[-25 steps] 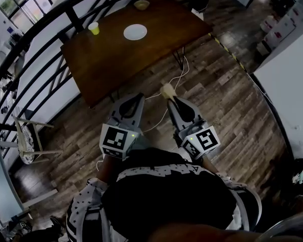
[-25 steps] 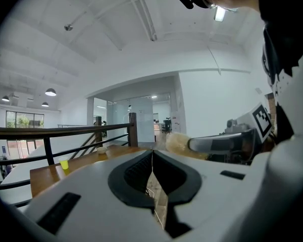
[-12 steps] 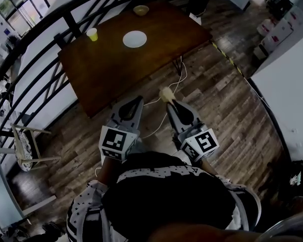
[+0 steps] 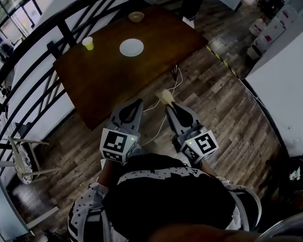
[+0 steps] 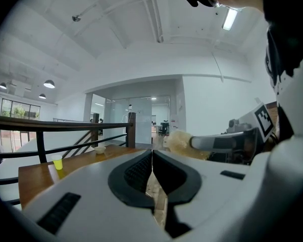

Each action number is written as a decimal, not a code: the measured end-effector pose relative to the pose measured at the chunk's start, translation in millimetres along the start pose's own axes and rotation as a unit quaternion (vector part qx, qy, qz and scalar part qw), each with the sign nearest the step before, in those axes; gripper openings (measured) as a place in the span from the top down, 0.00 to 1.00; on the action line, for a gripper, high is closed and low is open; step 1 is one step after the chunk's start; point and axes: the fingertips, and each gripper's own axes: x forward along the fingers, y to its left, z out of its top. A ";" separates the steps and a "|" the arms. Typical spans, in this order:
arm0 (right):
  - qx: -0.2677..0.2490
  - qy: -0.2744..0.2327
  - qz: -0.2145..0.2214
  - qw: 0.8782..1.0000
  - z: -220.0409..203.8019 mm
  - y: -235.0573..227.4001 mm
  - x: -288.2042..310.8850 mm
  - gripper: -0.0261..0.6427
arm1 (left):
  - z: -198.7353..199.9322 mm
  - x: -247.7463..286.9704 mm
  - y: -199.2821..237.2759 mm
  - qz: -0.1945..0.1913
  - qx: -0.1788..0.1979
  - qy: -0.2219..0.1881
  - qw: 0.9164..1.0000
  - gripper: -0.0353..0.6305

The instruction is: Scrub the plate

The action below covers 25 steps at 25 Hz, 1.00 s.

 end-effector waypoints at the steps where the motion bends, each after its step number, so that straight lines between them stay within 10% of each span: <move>1: 0.000 0.001 -0.003 1.000 0.5 -0.3 4.0 0.89 | -0.4 1.7 3.9 -0.003 0.000 0.001 1.000 0.93; 25: -0.021 0.004 -0.009 1.000 2.0 34.2 100.6 0.89 | -1.5 2.6 110.3 -0.022 -0.008 -0.013 1.000 0.93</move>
